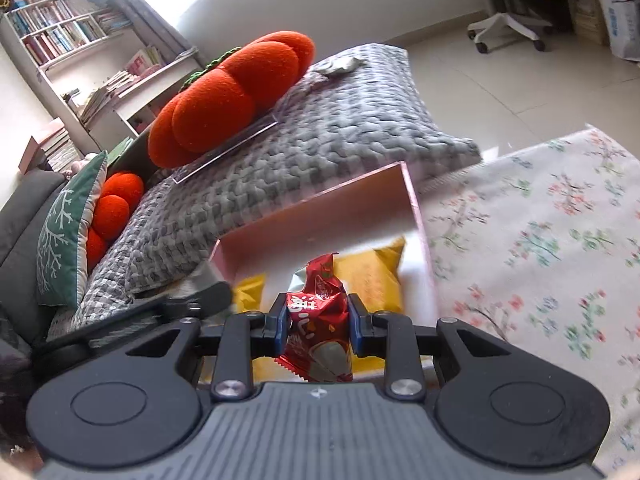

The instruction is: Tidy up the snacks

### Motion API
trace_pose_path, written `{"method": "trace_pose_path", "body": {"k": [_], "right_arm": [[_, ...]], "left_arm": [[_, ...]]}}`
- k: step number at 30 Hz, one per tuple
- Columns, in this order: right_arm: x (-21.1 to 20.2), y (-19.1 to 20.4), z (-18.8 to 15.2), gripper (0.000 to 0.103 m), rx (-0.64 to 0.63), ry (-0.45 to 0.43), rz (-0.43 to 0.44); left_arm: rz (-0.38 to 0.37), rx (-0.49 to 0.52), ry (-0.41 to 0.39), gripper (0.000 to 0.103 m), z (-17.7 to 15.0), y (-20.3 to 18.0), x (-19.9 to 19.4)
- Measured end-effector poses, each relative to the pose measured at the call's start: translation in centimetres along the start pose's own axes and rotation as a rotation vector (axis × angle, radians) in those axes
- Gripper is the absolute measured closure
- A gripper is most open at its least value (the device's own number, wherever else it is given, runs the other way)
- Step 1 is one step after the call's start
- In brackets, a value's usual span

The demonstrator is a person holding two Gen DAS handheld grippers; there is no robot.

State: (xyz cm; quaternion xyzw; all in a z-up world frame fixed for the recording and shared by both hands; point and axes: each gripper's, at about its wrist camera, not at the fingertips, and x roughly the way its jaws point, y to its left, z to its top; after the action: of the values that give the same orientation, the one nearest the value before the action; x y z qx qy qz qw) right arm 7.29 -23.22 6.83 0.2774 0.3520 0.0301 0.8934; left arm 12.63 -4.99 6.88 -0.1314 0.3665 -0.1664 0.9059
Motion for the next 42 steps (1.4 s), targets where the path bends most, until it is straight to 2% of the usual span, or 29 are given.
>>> {"method": "trace_pose_path", "body": {"k": [7,8,9,11,14,21,24,27,33,38,42], "right_arm": [[1.9,0.2,-0.2,0.073,0.01,0.009,-0.008],[1.9,0.2,-0.3,0.07,0.018,0.003,-0.011],[1.7,0.1,-0.3,0.06,0.025,-0.007,-0.013],[1.1,0.1,-0.3,0.053,0.033,-0.032,0.002],[-0.2,0.3,0.2,0.051,0.039,-0.062,0.019],[-3.3,0.6,0.2,0.04,0.077,-0.039,-0.006],[-4.7,1.1,-0.7,0.035,0.045,-0.017,-0.014],[-5.6,1.6,-2.2,0.032,0.005,0.024,-0.037],[-6.6,1.4,-5.0,0.023,-0.039,0.119,-0.086],[-6.3,0.5,-7.2,0.023,-0.023,0.206,-0.128],[-6.7,0.3,-8.0,0.023,0.001,0.221,-0.114]], "left_arm": [[0.025,0.04,-0.028,0.053,0.0,0.3,1.0],[0.019,0.029,-0.029,0.05,0.0,0.4,0.6],[0.01,0.014,-0.033,0.048,0.2,0.7,0.2],[-0.003,0.006,-0.047,0.042,0.4,1.1,-1.0],[0.033,0.059,-0.073,0.04,0.4,1.3,-3.5],[0.12,0.137,-0.071,0.033,-2.4,3.5,-10.1],[0.134,0.162,-0.034,0.032,-4.1,3.7,-11.4],[0.076,0.192,0.013,0.031,-6.1,3.5,-12.3],[-0.025,0.23,0.156,0.031,-9.0,3.0,-12.3],[-0.063,0.281,0.219,0.031,-11.0,2.0,-12.1],[-0.075,0.309,0.244,0.031,-12.3,1.4,-12.3]]}}
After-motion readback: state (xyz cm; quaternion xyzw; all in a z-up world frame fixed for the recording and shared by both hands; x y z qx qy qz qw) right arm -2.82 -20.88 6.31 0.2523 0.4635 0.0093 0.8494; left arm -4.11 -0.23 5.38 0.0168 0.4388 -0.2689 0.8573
